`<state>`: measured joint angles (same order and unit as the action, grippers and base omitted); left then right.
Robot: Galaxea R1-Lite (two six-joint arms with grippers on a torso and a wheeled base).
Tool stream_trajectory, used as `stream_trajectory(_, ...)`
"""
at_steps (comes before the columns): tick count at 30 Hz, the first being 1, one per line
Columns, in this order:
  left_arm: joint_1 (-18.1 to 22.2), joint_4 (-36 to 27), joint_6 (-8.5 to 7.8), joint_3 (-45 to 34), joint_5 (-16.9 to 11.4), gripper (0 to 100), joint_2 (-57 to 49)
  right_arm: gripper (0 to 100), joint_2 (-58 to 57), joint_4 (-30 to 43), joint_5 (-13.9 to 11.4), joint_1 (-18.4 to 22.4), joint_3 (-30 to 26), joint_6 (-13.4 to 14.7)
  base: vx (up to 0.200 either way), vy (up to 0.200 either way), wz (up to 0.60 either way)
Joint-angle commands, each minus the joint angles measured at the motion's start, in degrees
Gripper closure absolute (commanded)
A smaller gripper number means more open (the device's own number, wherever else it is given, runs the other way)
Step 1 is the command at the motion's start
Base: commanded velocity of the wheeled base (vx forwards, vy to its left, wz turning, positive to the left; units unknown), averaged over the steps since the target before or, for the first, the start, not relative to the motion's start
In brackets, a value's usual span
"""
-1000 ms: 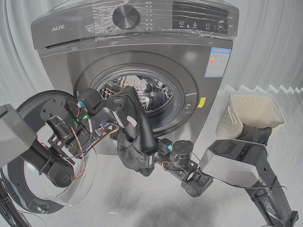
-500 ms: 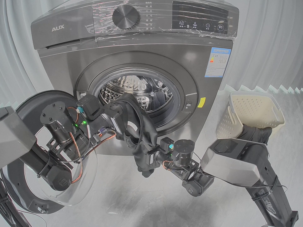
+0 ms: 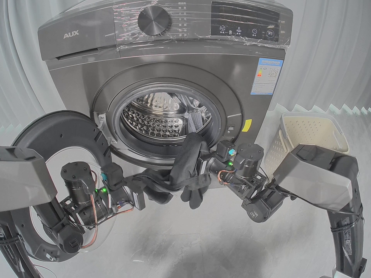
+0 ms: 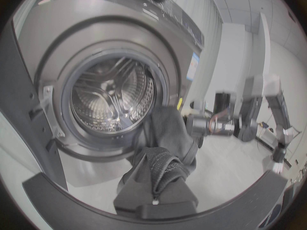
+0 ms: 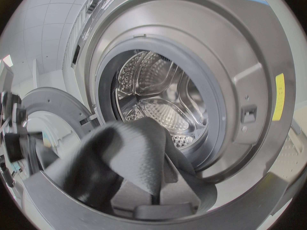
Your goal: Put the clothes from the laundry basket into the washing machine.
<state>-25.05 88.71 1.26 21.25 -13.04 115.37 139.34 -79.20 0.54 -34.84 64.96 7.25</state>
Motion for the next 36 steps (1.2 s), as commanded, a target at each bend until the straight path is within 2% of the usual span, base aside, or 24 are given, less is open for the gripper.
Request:
stream_trajectory(1, -0.7, 0.15, -2.75, -3.05, -0.49, 100, 7.15, 100, -4.51, 0.45, -0.01, 0.04, -0.36, -0.05, 0.0, 0.0, 0.0)
stream_trajectory(5, -0.79, 0.23, -3.1, -3.05, -0.49, 100, 9.26, 100, -4.69, 0.36, -0.01, 0.12, -0.36, -0.05, 0.0, 0.0, 0.0)
stream_trajectory(6, -0.79, 0.23, -3.1, -2.97, -0.49, 0, 9.35, 100, -4.69, 0.36, -0.01, 0.21, -0.36, -0.05, 0.0, 0.0, 0.0)
stream_trajectory(12, -1.49, 0.23, -2.66, -2.62, -0.49, 0, 9.7, 100, -5.74, -0.16, -0.1, 0.04, -0.45, -0.05, 0.0, 0.0, 0.0)
stream_trajectory(24, -1.93, 0.23, -1.87, 6.79, -0.14, 0, 14.18, 100, -9.61, -0.6, -0.01, -7.61, -7.04, 0.66, 0.0, 0.0, 0.0)
stream_trajectory(29, -1.84, 0.23, -0.99, 10.57, 0.04, 0, 15.41, 100, -10.32, -0.78, -0.01, -9.63, -7.92, 0.74, 0.0, 0.0, 0.0)
stream_trajectory(36, -1.4, 0.23, -0.99, 15.49, 0.74, 0, 18.31, 100, -10.84, -1.39, -0.01, -11.04, -8.36, 1.01, 0.0, 0.0, 0.0)
